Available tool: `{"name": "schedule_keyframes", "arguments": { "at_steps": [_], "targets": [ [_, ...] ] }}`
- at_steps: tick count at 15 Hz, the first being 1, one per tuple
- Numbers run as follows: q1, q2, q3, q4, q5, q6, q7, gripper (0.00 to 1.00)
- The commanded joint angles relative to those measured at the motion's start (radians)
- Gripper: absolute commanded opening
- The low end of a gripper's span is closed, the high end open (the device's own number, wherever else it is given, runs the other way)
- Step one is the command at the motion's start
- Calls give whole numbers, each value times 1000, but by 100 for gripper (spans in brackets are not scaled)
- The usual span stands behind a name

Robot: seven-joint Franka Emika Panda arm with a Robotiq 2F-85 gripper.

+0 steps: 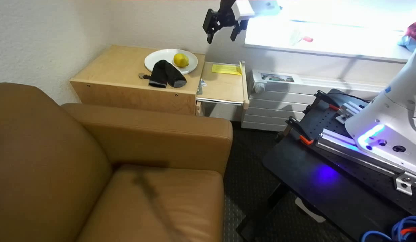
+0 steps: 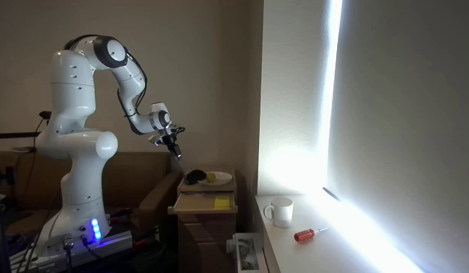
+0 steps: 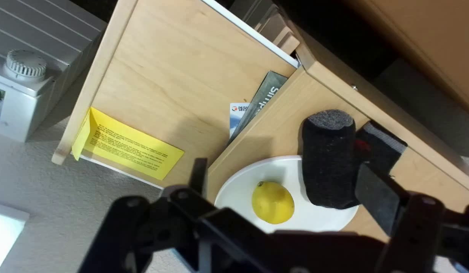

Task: Pick the sock on the drawer tray, put it on the drawer top, close and open the drawer, then pick the sock and put it on the drawer tray

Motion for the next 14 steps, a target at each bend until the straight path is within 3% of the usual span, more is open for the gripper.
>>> {"name": "schedule_keyframes", "arguments": {
  "at_steps": [1,5,10,14],
  "targets": [
    [-1,1,-1,-3,1,0,-1,100],
    [-1,171,-17,68,-67,40,75,100],
    [22,374,10,208,-18,151,101,100],
    [108,523,-51,382,-48,222,257,100]
  ]
}}
